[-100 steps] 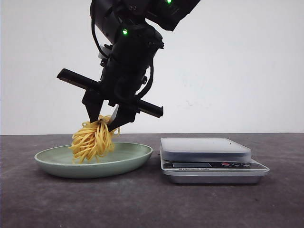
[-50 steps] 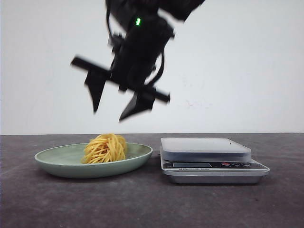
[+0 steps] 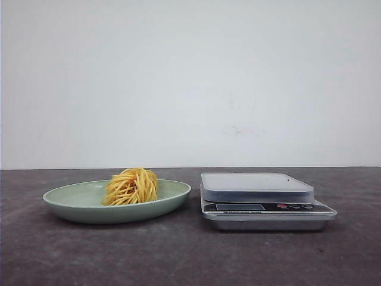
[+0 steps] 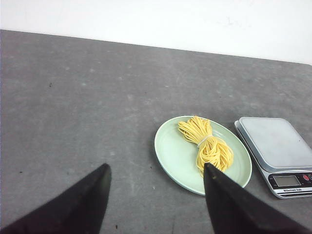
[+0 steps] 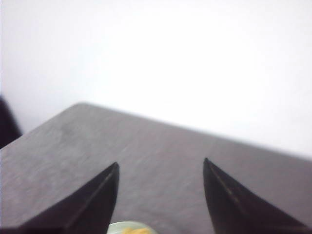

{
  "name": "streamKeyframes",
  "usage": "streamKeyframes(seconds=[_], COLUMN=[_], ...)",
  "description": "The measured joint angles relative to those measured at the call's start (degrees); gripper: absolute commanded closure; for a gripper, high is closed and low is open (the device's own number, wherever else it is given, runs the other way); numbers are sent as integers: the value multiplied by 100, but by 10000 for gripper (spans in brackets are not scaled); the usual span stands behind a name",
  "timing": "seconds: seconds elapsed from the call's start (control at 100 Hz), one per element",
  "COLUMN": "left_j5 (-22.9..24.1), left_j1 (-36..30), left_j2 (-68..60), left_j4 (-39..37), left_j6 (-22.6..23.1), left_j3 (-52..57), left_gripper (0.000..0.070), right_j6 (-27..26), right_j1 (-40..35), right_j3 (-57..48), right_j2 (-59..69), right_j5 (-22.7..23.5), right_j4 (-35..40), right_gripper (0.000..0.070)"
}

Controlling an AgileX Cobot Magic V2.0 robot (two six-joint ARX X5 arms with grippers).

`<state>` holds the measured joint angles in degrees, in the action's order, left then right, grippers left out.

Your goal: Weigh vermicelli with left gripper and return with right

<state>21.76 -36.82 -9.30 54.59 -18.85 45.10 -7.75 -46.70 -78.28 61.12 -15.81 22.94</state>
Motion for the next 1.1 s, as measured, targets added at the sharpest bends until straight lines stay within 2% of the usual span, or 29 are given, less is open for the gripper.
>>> streamKeyframes(seconds=[0.15,0.3,0.43,0.53,0.62,0.73,0.77,0.82,0.87,0.92,0.95,0.96,1.1], left_j5=[0,0,4,9,15,17,17,17,20,17,17,17,20], left_j1=[0,0,0,0,0,0,0,0,0,0,0,0,0], left_j2=[0,0,0,0,0,0,0,0,0,0,0,0,0], left_j4=[-70,-378,-715,-743,-761,-911,-992,-1023,-1008,-1003,-1005,-1005,-1010], left_j6=[0,2,52,90,109,122,125,127,127,127,129,129,129], left_j3=[0,0,0,0,0,0,0,0,0,0,0,0,0], left_gripper=[350,350,350,350,350,351,352,368,450,593,694,700,692], right_j6=[448,485,319,79,-149,-341,-396,-459,-516,-557,-575,-581,-601], right_j1=[-63,-92,-92,-92,-92,-92,-92,-92,-92,-92,-92,-94,-92], right_j3=[-2,-22,85,319,597,1078,1279,1526,1773,2004,2135,2175,2645], right_j2=[-1285,-2269,-2870,-3324,-3722,-4159,-4288,-4417,-4516,-4575,-4592,-4597,-4605], right_j5=[-369,-636,-859,-949,-949,-946,-933,-885,-782,-680,-669,-669,-726], right_j4=[1038,2304,3320,3783,3860,3805,3762,3674,3530,3362,3263,3228,2728], right_gripper=[193,193,193,194,200,273,327,439,539,700,699,698,698])
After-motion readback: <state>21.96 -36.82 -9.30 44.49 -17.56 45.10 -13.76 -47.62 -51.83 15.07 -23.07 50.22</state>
